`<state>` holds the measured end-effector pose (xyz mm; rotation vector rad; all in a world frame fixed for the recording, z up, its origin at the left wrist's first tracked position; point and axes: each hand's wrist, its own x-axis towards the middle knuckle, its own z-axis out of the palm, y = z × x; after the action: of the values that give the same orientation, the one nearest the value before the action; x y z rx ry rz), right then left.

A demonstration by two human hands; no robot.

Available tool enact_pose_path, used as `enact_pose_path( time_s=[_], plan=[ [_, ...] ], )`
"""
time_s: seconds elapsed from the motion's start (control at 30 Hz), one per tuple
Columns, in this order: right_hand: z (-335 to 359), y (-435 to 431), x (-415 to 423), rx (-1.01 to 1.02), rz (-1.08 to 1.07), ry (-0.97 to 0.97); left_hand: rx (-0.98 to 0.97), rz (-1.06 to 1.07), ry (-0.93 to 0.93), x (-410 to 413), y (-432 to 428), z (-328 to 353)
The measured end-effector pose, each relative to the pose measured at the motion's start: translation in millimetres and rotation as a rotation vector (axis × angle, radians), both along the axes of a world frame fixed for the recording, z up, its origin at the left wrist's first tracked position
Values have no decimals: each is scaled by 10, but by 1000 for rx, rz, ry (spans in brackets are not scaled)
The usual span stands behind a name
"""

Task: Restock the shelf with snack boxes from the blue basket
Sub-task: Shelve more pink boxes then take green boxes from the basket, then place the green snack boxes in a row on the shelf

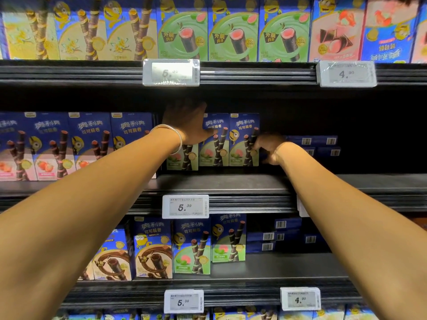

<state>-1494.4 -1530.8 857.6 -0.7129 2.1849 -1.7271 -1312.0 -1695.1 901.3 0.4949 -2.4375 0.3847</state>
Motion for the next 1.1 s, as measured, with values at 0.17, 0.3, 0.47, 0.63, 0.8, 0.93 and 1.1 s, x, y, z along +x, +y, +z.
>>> enact_pose_path(
  time_s=[0.17, 0.3, 0.47, 0.63, 0.8, 0.93, 1.1],
  plan=[
    [104, 61, 137, -158, -95, 59, 47, -32, 75, 5, 37, -28],
    [258, 145, 399, -335, -145, 8, 145, -102, 196, 77, 178, -72],
    [140, 306, 727, -495, -143, -138, 493, -196, 313, 340, 411, -299],
    [-35, 673, 1044, -538, 23, -82, 554, -487, 656, 858, 726, -555],
    [-335, 1159, 1466, -613, 178, -50, 663, -577, 813, 1306, 1119, -996],
    [-932, 1763, 1868, -667, 228, -90, 726, -536, 871, 1733, 1496, -1634],
    [-2187, 2487, 2371, -512, 138, -304, 1031, -394, 838, 2282, 2019, -2961]
  ],
)
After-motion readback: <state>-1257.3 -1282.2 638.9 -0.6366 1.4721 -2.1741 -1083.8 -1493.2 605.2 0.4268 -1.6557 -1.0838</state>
